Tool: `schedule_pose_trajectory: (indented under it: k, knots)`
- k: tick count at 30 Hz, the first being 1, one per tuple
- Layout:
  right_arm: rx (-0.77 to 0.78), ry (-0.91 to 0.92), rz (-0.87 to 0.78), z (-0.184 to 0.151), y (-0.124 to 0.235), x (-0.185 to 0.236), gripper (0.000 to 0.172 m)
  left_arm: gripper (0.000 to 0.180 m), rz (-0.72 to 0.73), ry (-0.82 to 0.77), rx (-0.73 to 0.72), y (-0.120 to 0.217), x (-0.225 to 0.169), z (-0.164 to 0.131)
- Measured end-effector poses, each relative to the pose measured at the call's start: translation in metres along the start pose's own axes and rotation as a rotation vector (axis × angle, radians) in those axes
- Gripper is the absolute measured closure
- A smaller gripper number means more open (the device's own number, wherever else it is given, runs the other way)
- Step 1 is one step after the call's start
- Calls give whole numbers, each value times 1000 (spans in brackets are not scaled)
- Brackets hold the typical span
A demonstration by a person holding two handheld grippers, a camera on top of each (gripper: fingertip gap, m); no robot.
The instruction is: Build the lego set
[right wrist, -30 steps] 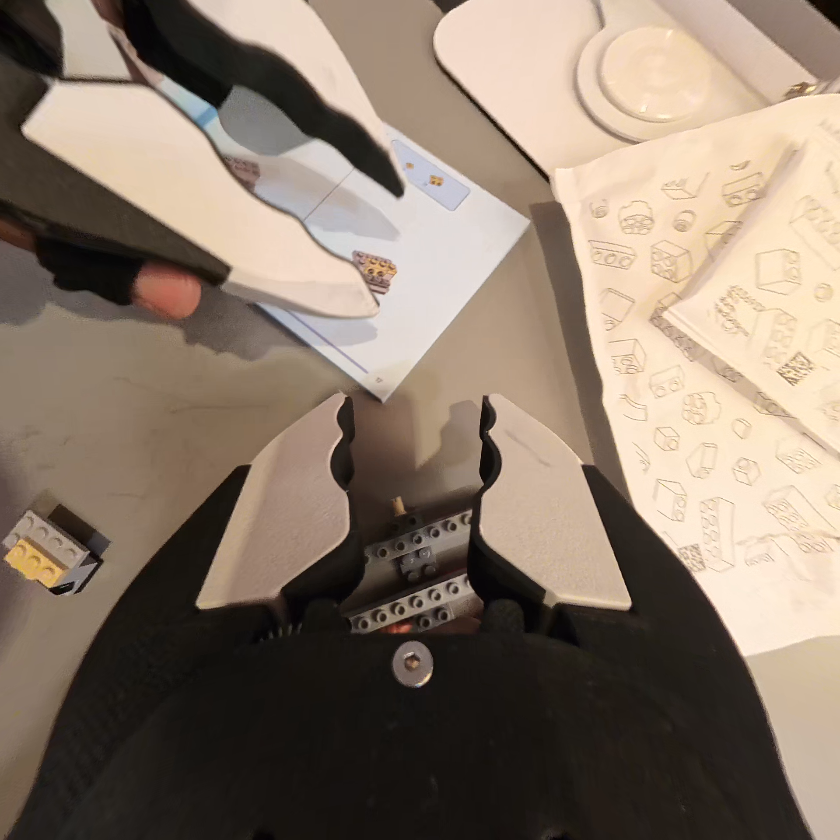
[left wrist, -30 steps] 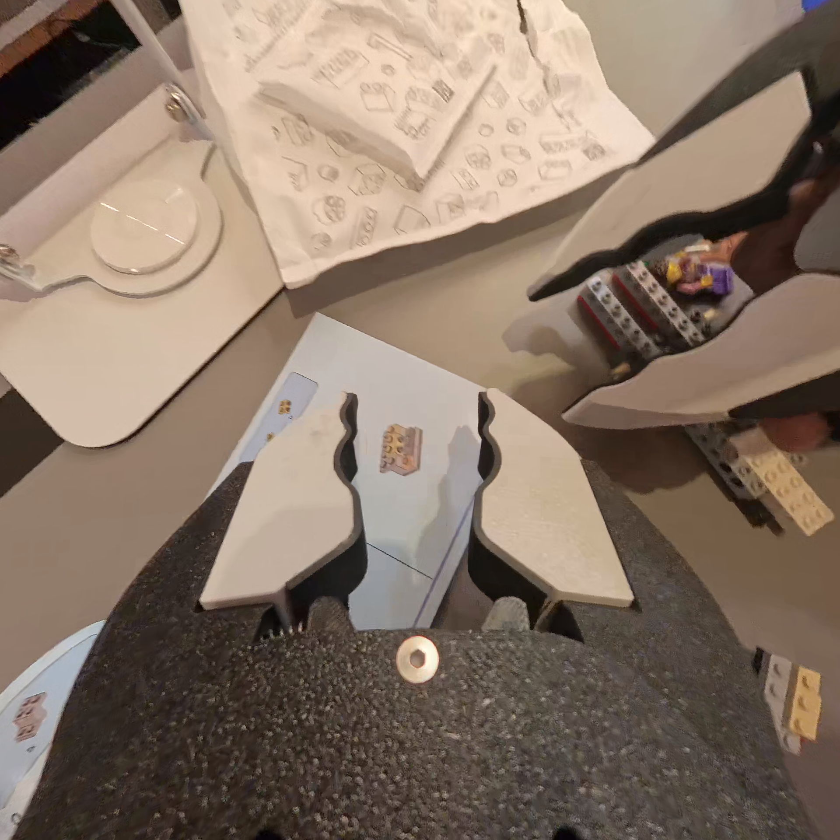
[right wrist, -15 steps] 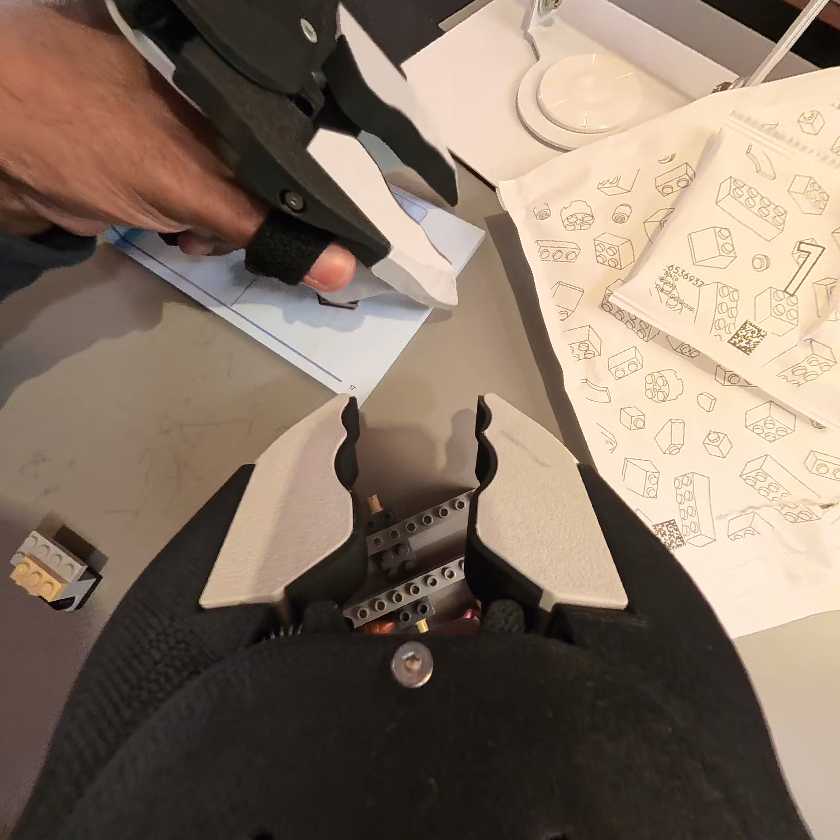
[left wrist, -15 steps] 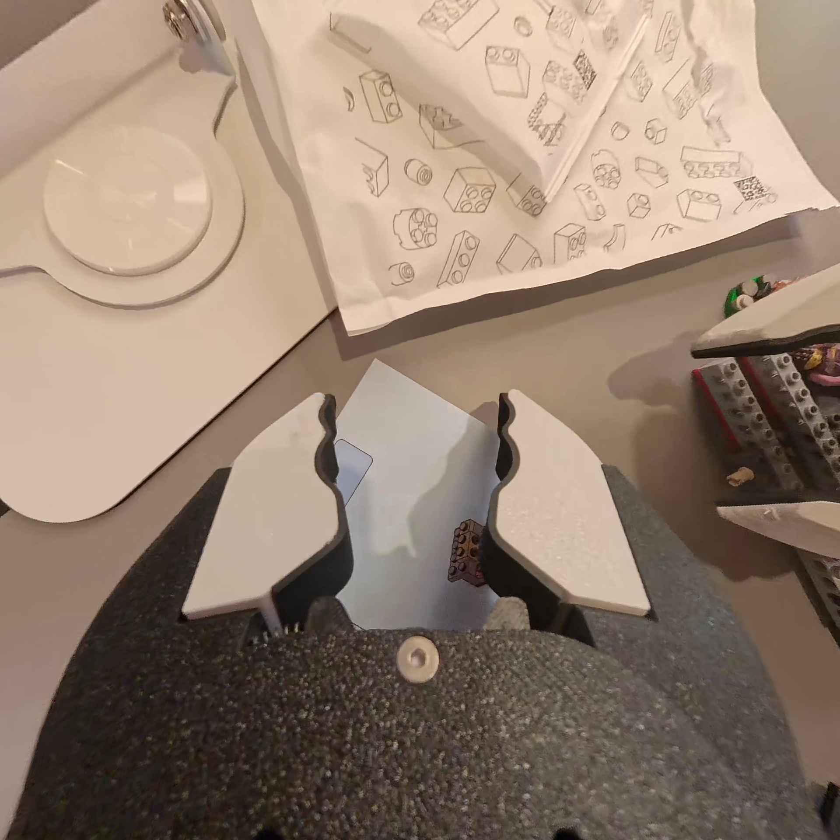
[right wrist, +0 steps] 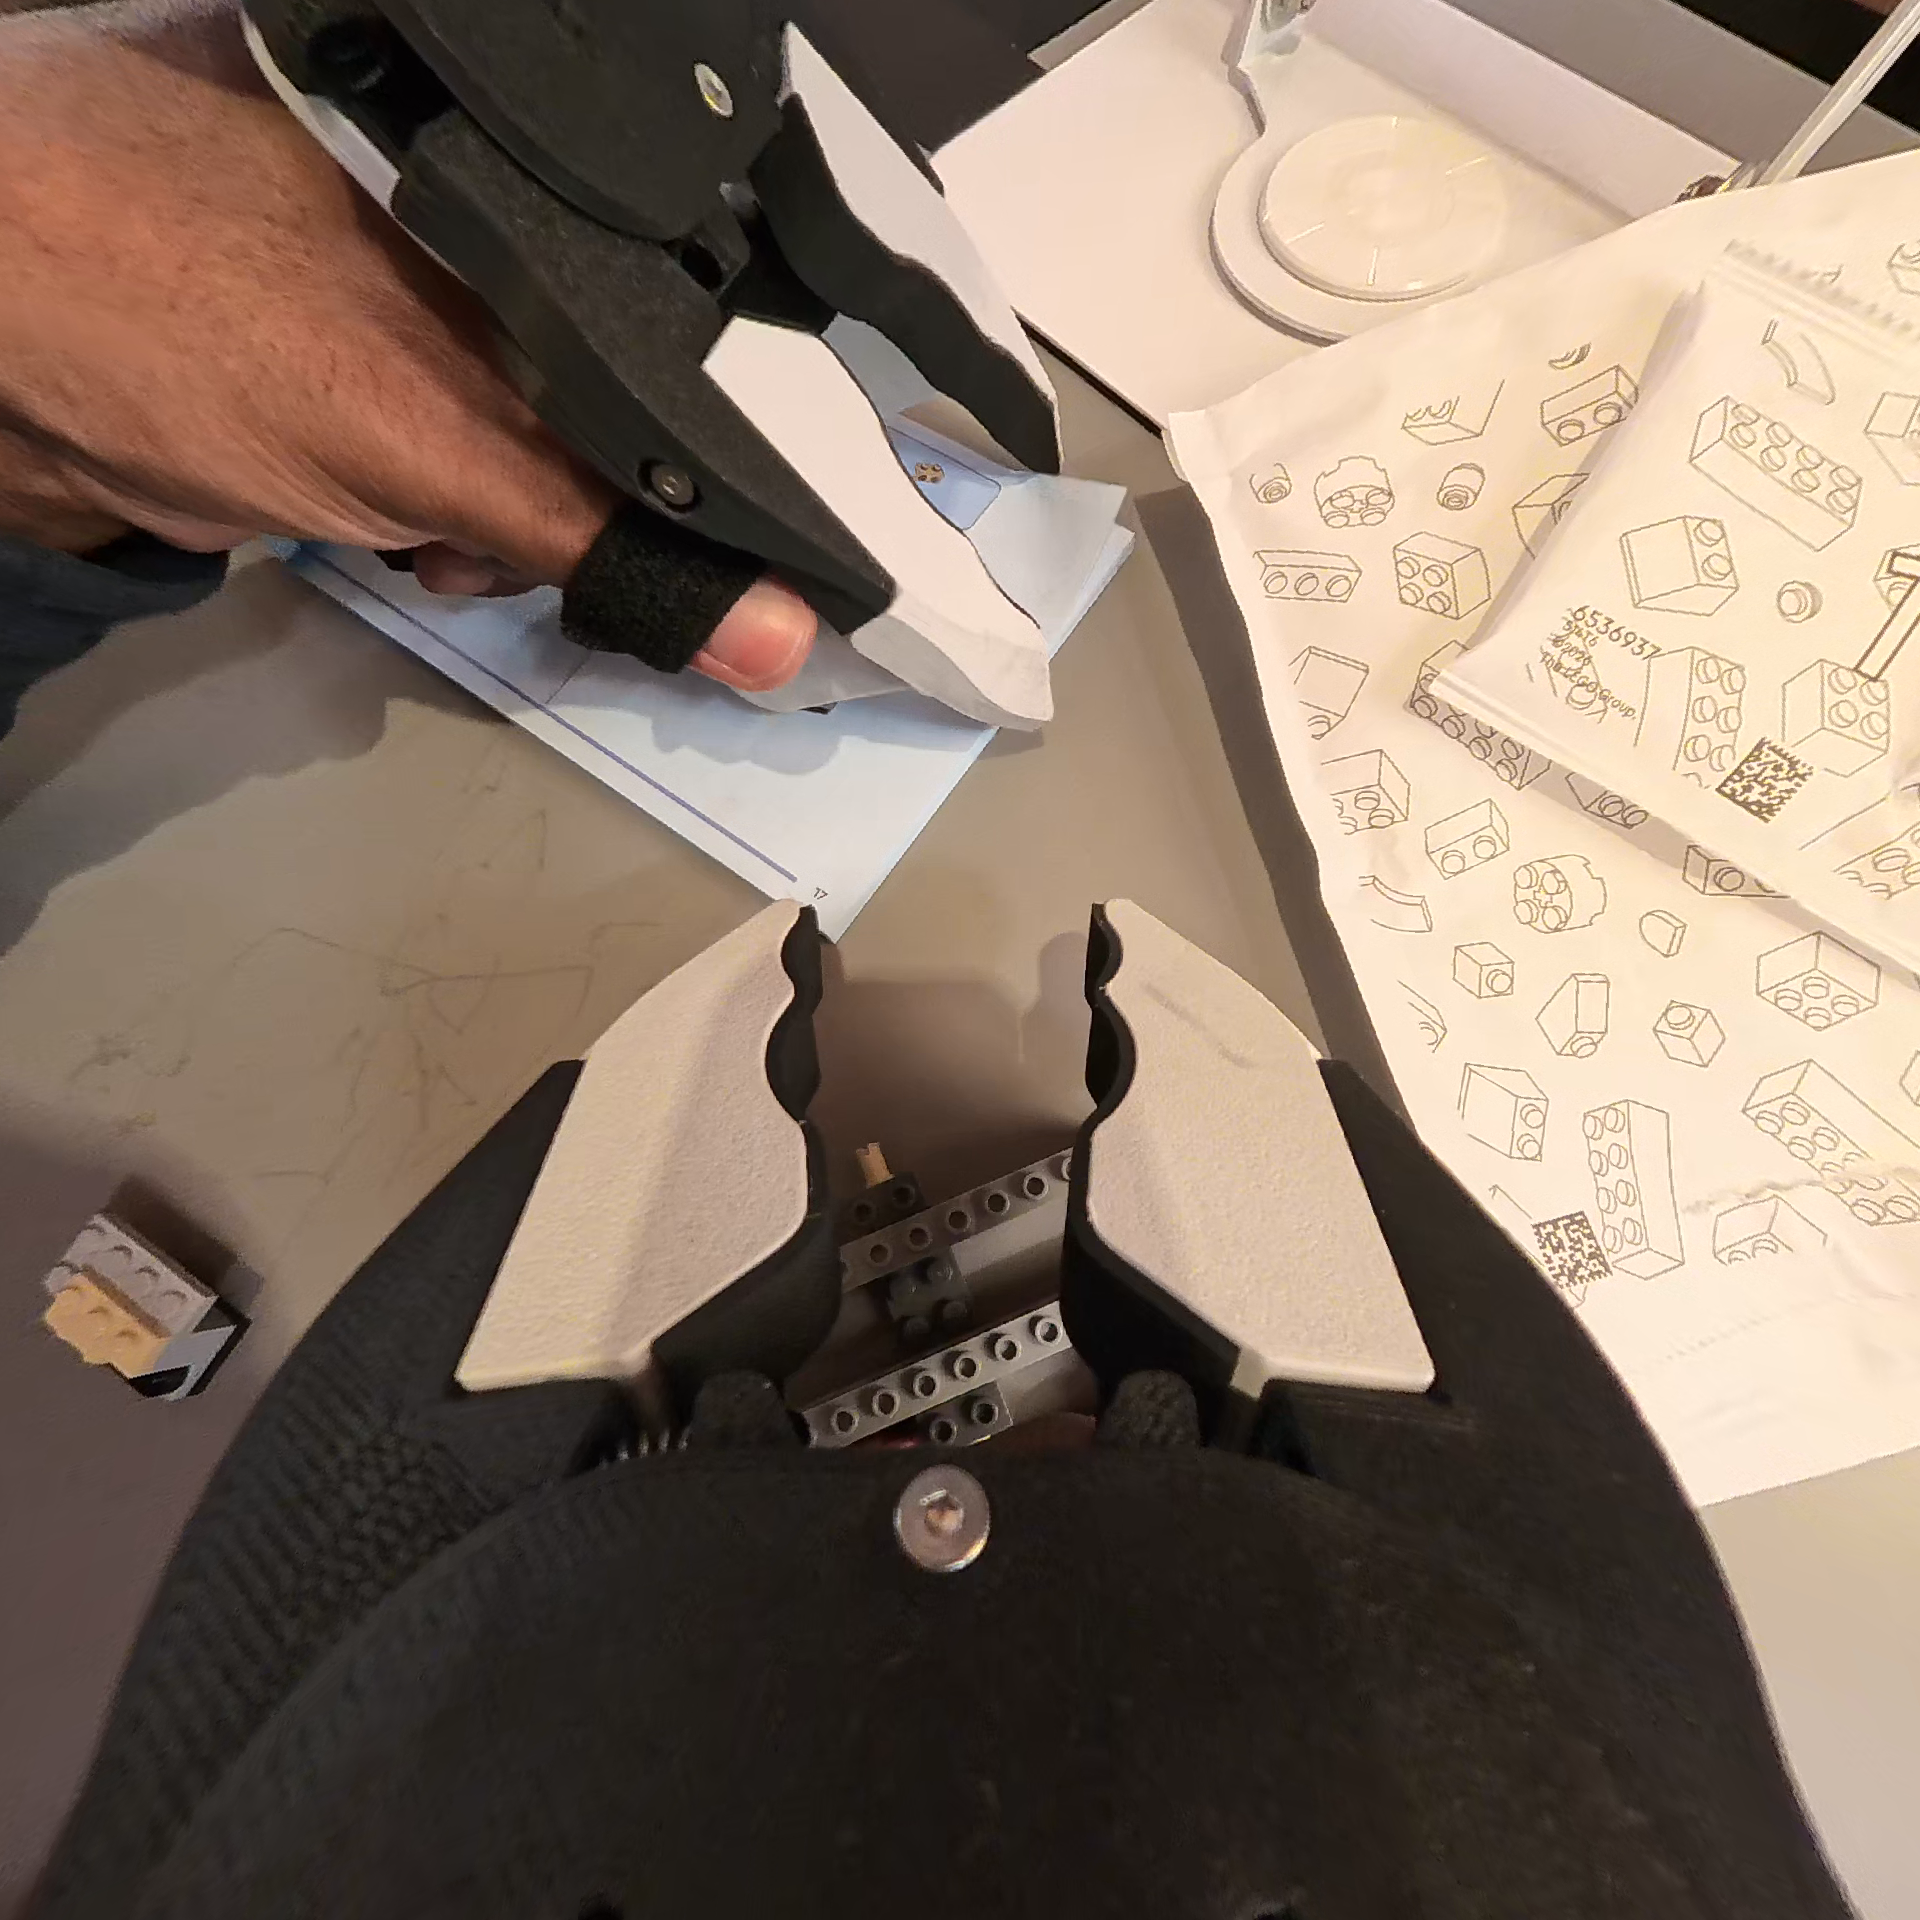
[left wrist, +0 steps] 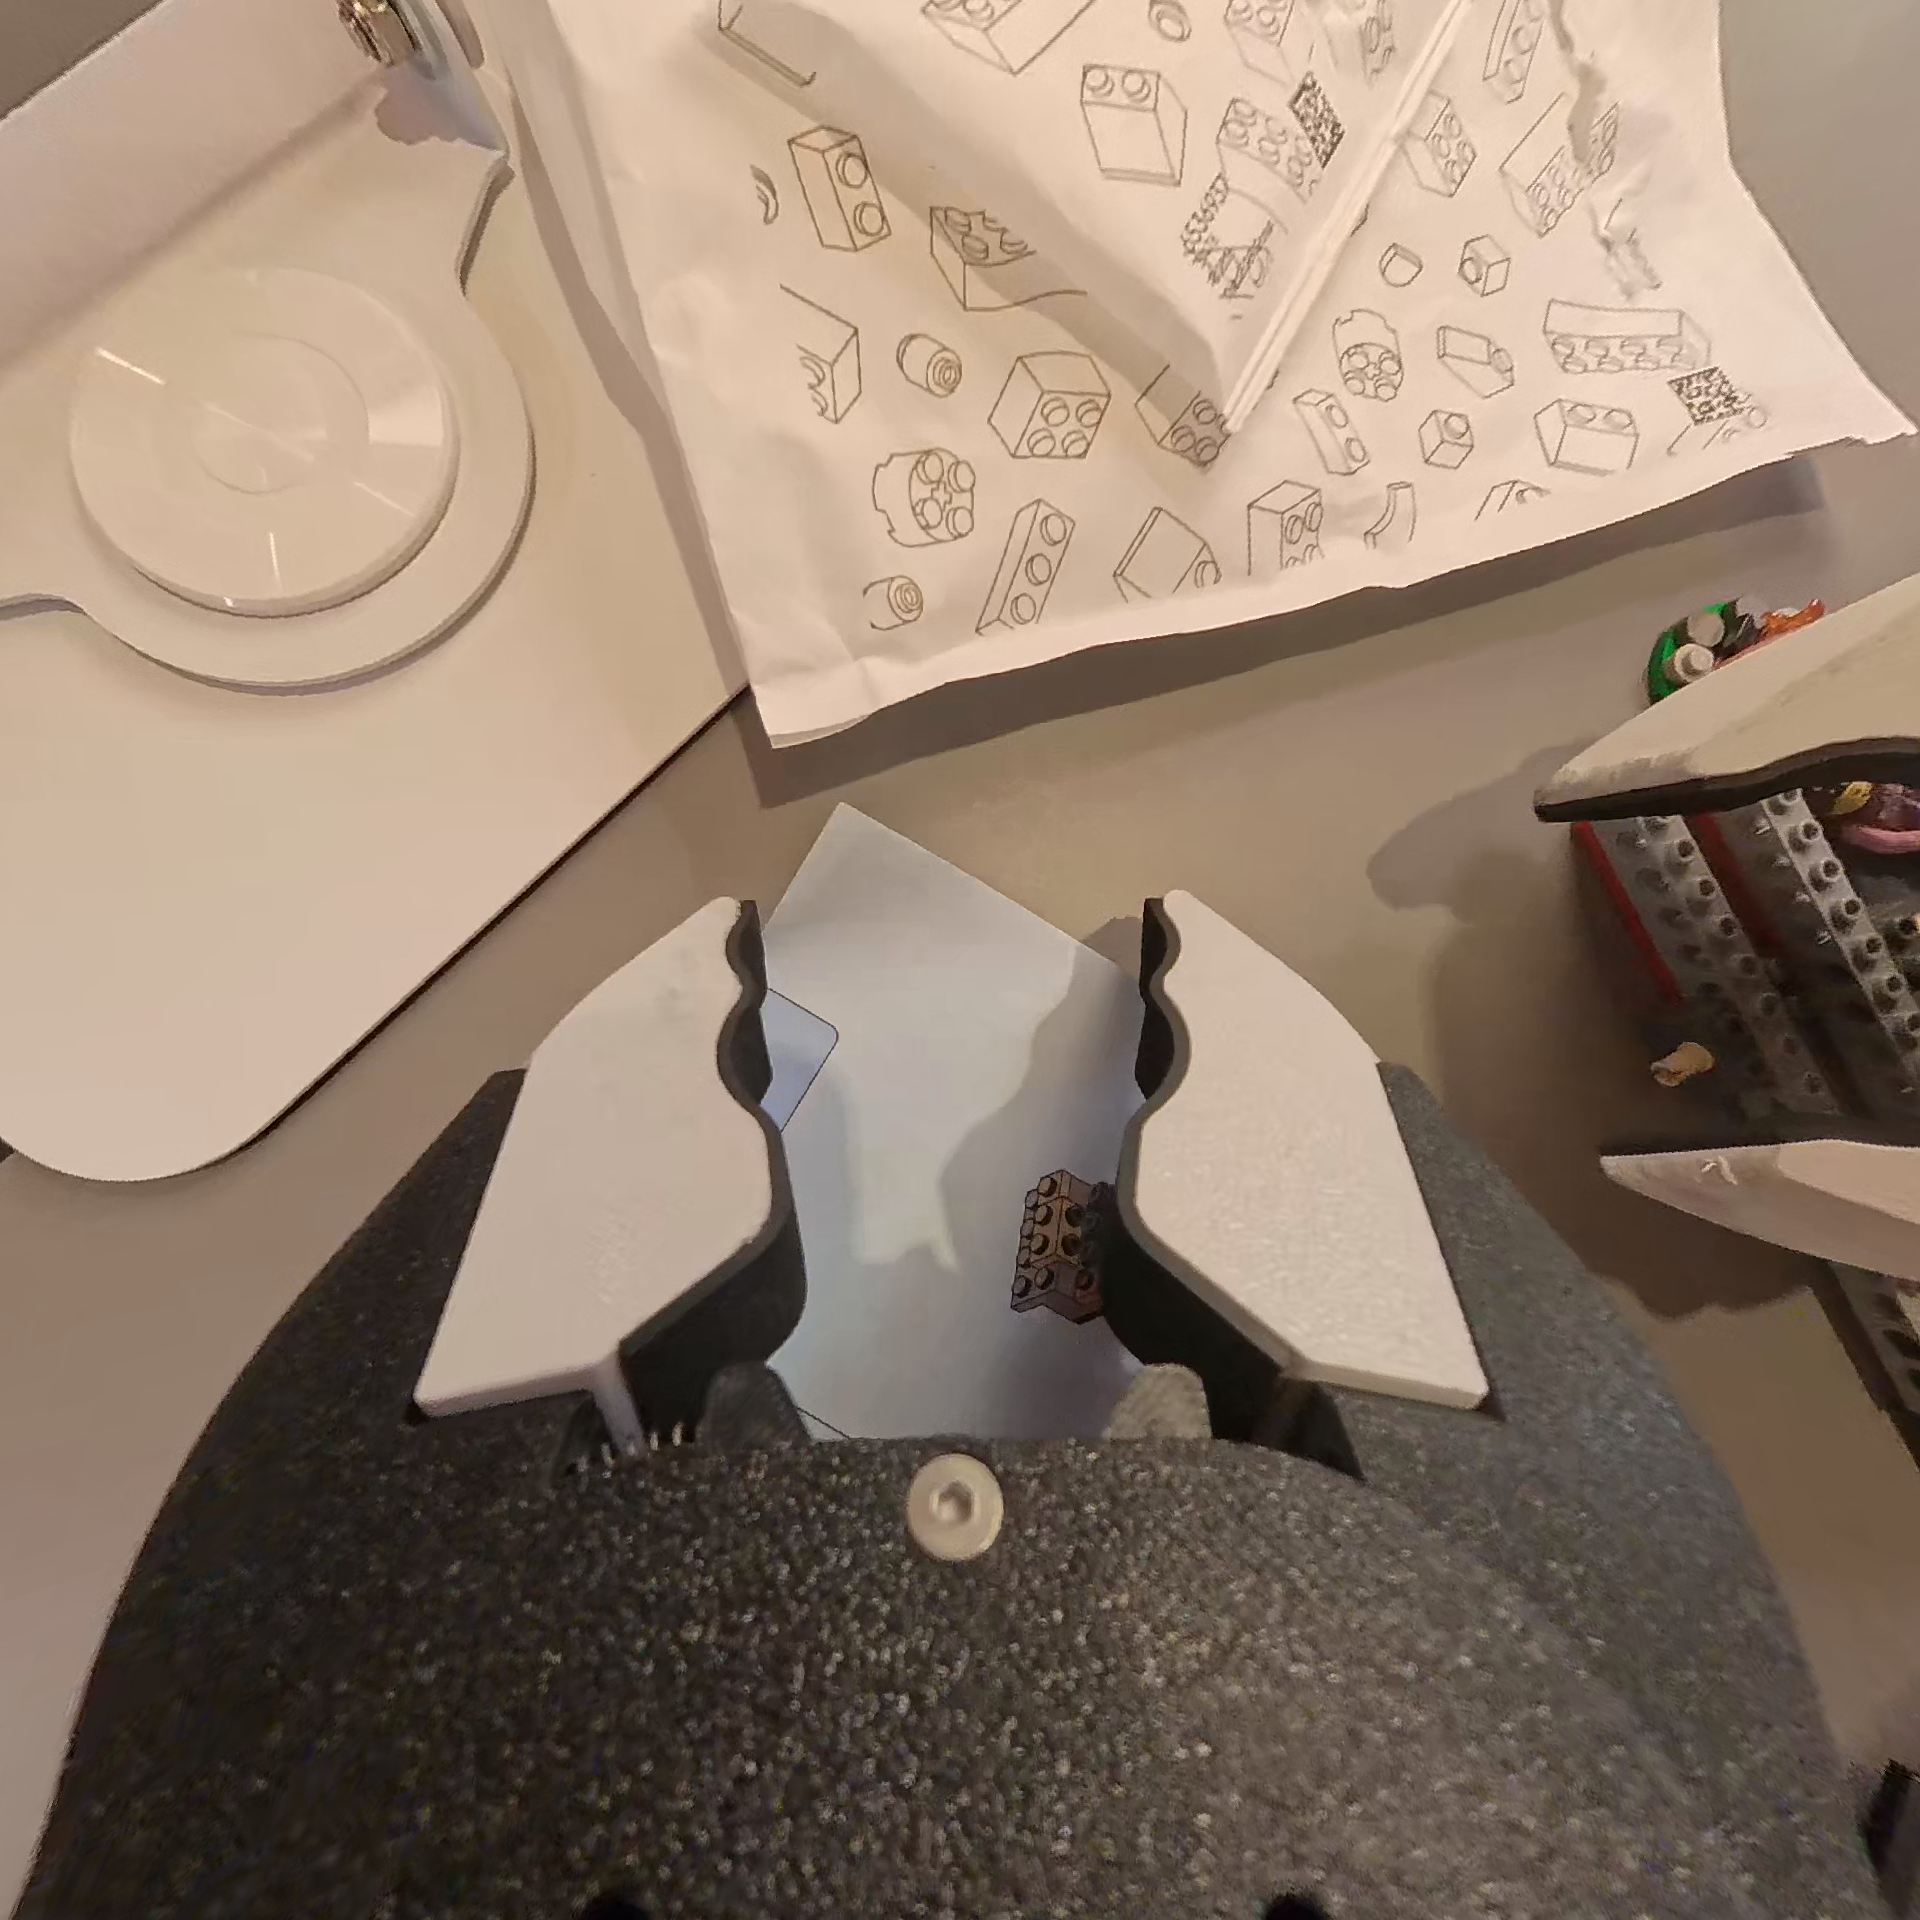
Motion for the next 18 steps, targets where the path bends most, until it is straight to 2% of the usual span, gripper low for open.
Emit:
schedule_pose_trajectory:
  k: [10, 18]
  knots:
    - [9, 28, -27, 3, -5, 3, 122, 116, -5, -20, -9, 12, 1, -3]
    - [39, 72, -91, 9, -10, -1, 122, 130, -14, -64, 0, 18, 1, -7]
Point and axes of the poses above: each gripper's, where its closed fingertips meet, y back along the fingers, z out of its top, x = y × z across the jaws, the point moved 1 cm from there along y, back along the fingers, and after that the axes turned 15 degrees about x, right-handed, at the moved point
